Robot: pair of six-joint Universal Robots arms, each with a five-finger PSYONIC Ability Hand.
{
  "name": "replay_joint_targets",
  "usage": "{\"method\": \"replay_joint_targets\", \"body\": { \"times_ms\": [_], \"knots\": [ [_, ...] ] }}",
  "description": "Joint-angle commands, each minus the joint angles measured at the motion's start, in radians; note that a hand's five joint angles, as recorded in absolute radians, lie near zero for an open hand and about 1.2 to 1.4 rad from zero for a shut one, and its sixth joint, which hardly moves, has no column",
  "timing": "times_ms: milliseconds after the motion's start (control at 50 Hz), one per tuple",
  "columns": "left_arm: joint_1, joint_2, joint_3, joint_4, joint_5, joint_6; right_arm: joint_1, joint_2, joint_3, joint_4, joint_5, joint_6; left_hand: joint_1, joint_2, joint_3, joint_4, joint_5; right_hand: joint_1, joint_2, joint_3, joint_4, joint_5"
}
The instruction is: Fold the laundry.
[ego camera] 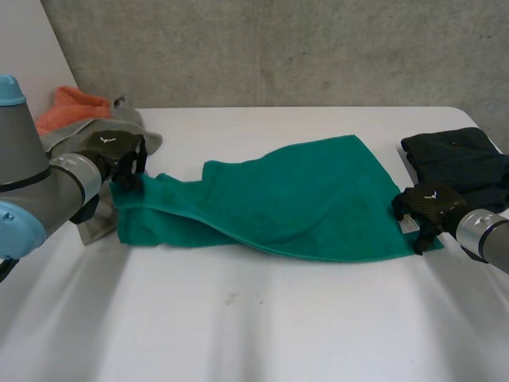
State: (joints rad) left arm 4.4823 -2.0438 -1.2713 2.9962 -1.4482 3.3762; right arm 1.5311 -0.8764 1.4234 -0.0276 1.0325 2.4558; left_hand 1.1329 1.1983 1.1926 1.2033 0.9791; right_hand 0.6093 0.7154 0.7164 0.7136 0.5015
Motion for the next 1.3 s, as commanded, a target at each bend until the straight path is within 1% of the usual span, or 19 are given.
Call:
{"method": "replay_joint_targets", "body": {
  "times_ms": [20, 360, 480, 540, 620, 720, 740, 800, 820, 880, 920, 960, 980, 1000, 1060, 1080, 1140, 1260, 1300],
  "knots": [
    [0.000, 0.002, -0.002, 0.000, 0.000, 0.000, 0.003, 0.022, -0.018, 0.000, 0.003, -0.001, 0.263, 0.198, 0.204, 0.193, 0.243, 0.365, 0.259, 0.258, 0.261, 0.298],
    [0.002, 0.008, -0.005, 0.000, 0.000, 0.000, 0.037, 0.060, -0.109, -0.002, 0.009, 0.045, 0.263, 0.198, 0.204, 0.193, 0.243, 0.386, 0.280, 0.279, 0.281, 0.319],
    [0.002, 0.008, -0.008, -0.002, 0.000, 0.000, 0.041, 0.077, -0.139, -0.003, 0.011, 0.052, 0.263, 0.198, 0.204, 0.193, 0.243, 0.562, 0.455, 0.454, 0.457, 0.495],
    [0.002, 0.008, -0.010, -0.002, 0.000, 0.000, 0.047, 0.088, -0.156, -0.003, 0.014, 0.052, 0.263, 0.198, 0.204, 0.193, 0.243, 0.786, 0.680, 0.679, 0.682, 0.720],
    [0.002, 0.008, -0.013, -0.002, 0.000, 0.000, 0.050, 0.094, -0.167, -0.003, 0.018, 0.051, 0.263, 0.198, 0.204, 0.193, 0.243, 0.787, 0.681, 0.680, 0.683, 0.720],
    [0.005, 0.010, -0.022, -0.008, -0.001, 0.000, 0.050, 0.042, -0.156, 0.012, 0.035, 0.040, 0.263, 0.198, 0.204, 0.193, 0.243, 0.787, 0.681, 0.680, 0.683, 0.720],
    [0.003, 0.010, -0.026, -0.010, -0.001, 0.002, 0.049, 0.021, -0.146, 0.023, 0.038, 0.034, 0.263, 0.198, 0.204, 0.193, 0.243, 0.787, 0.681, 0.680, 0.683, 0.720],
    [0.000, 0.019, -0.071, -0.034, 0.000, 0.005, 0.040, -0.097, -0.112, 0.133, 0.058, 0.006, 0.263, 0.198, 0.204, 0.193, 0.243, 0.787, 0.681, 0.680, 0.683, 0.720],
    [0.000, 0.028, -0.092, -0.048, 0.002, 0.006, 0.038, -0.143, -0.098, 0.222, 0.064, -0.021, 0.263, 0.198, 0.204, 0.193, 0.243, 0.787, 0.681, 0.680, 0.683, 0.720],
    [0.002, 0.085, -0.166, -0.120, 0.002, 0.026, 0.031, -0.190, -0.072, 0.351, 0.073, -0.089, 0.263, 0.198, 0.204, 0.193, 0.243, 0.787, 0.681, 0.680, 0.683, 0.720],
    [0.005, 0.140, -0.235, -0.181, 0.005, 0.064, -0.005, -0.229, -0.037, 0.475, 0.098, -0.184, 0.263, 0.198, 0.204, 0.193, 0.243, 0.787, 0.681, 0.680, 0.683, 0.720],
    [0.009, 0.178, -0.288, -0.210, 0.005, 0.101, -0.041, -0.274, -0.003, 0.563, 0.136, -0.253, 0.263, 0.198, 0.204, 0.193, 0.243, 0.787, 0.681, 0.680, 0.683, 0.720],
    [0.012, 0.200, -0.316, -0.221, 0.006, 0.121, -0.078, -0.318, 0.037, 0.647, 0.191, -0.324, 0.263, 0.198, 0.204, 0.193, 0.243, 0.787, 0.681, 0.680, 0.683, 0.720],
    [0.020, 0.246, -0.374, -0.236, 0.005, 0.168, -0.094, -0.334, 0.058, 0.679, 0.219, -0.360, 0.263, 0.198, 0.204, 0.193, 0.243, 0.787, 0.681, 0.680, 0.683, 0.720],
    [0.040, 0.316, -0.465, -0.246, 0.003, 0.241, -0.138, -0.392, 0.133, 0.764, 0.276, -0.461, 0.263, 0.198, 0.204, 0.193, 0.243, 0.787, 0.681, 0.680, 0.683, 0.720],
    [0.049, 0.356, -0.517, -0.247, 0.003, 0.285, -0.143, -0.401, 0.147, 0.759, 0.274, -0.471, 0.263, 0.198, 0.204, 0.193, 0.243, 0.787, 0.681, 0.680, 0.683, 0.720],
    [0.057, 0.405, -0.594, -0.247, 0.005, 0.348, -0.150, -0.443, 0.192, 0.739, 0.242, -0.472, 0.263, 0.198, 0.204, 0.193, 0.243, 0.787, 0.681, 0.680, 0.683, 0.720],
    [0.061, 0.418, -0.631, -0.237, 0.005, 0.370, -0.144, -0.457, 0.223, 0.720, 0.222, -0.475, 0.263, 0.198, 0.204, 0.193, 0.243, 0.787, 0.681, 0.680, 0.683, 0.720],
    [0.064, 0.401, -0.606, -0.209, 0.008, 0.370, -0.138, -0.451, 0.212, 0.674, 0.221, -0.456, 0.263, 0.198, 0.204, 0.193, 0.243, 0.787, 0.681, 0.680, 0.683, 0.720]
  ]
}}
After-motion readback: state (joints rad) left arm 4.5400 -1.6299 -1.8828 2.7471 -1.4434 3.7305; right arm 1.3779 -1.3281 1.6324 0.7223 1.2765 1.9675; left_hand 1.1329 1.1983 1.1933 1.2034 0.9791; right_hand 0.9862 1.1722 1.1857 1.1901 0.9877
